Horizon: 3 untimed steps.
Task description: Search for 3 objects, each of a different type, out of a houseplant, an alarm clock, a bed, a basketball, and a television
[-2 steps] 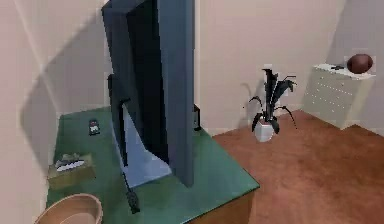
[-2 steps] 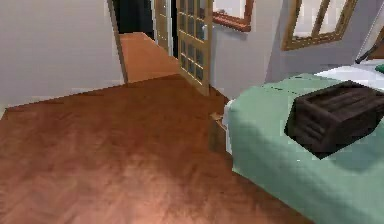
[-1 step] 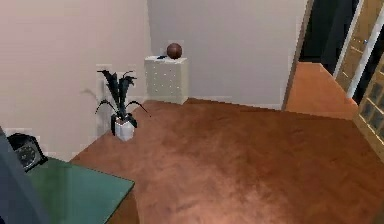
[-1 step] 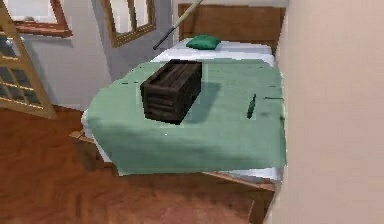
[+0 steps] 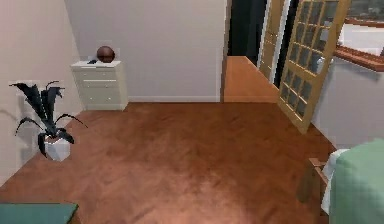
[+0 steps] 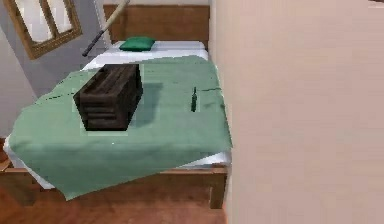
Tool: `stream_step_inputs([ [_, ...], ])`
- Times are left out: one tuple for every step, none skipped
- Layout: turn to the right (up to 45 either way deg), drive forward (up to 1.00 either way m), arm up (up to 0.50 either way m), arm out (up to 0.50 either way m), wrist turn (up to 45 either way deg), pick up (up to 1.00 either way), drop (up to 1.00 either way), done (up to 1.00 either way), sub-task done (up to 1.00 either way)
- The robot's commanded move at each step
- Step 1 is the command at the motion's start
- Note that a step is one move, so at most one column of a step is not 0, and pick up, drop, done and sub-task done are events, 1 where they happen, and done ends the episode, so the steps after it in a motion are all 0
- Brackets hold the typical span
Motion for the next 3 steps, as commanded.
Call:
stream_step_inputs([
  [0.0, 0.2, 0.0, 0.0, 0.0, 0.0, 0.0, 0.0, 0.0],
  [-45.0, 0.0, 0.0, 0.0, 0.0, 0.0, 0.0, 0.0, 0.0],
  [-45.0, 0.0, 0.0, 0.0, 0.0, 0.0, 0.0, 0.0, 0.0],
])
